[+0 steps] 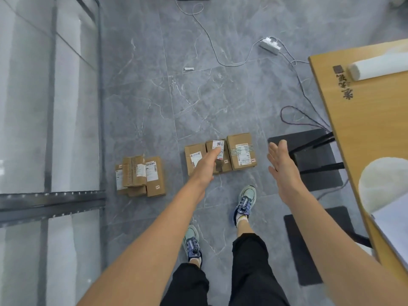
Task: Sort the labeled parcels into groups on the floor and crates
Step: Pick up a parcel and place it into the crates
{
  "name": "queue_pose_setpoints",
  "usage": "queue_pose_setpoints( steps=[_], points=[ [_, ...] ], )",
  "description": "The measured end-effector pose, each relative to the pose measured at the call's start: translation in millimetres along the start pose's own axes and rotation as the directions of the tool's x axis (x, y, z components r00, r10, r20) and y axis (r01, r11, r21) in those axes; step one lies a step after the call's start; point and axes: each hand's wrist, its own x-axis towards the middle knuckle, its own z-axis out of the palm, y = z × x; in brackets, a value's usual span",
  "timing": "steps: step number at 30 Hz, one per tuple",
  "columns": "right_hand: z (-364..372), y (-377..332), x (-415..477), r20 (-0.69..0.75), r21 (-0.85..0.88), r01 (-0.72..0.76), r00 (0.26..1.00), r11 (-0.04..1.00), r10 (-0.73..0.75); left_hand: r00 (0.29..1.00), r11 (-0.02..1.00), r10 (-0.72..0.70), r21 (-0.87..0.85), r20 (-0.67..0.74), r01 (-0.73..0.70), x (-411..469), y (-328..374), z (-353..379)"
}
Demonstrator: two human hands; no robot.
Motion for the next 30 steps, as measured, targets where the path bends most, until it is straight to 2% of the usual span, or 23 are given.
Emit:
queue_pose_setpoints(
  steps=[4, 12, 16, 22, 30],
  points=[
    [-24.4, 8.0, 82.6, 0.015, -0.035, -0.071, 0.997, 0.997, 0.072, 0.996, 0.997, -0.080, -0.017, -0.043, 0.079, 68.9, 8.9, 31.5],
    [-37.8, 57.2, 229.2, 0.029, -0.101, -0.235, 0.971, 0.967, 0.239, 0.974, 0.974, -0.216, -0.077, -0.071, 0.211, 212.2, -20.1, 74.3],
    [-30.9, 106.6, 302.5, -0.008, -0.168, -0.288, 0.957, 0.943, 0.291, 0.969, 0.968, -0.239, -0.092, -0.066, 0.232, 291.9, -57.0, 90.7],
    [-19.1, 178.8, 400.8, -0.053, -0.178, -0.330, 0.944, 0.927, 0.326, 0.961, 0.961, -0.272, -0.070, -0.047, 0.269, 401.6, -124.7, 102.3],
    [-5.3, 243.5, 483.3, -0.080, -0.170, -0.388, 0.922, 0.906, 0.380, 0.937, 0.925, -0.348, -0.170, -0.020, 0.340, 485.6, -175.0, 106.7]
  ],
)
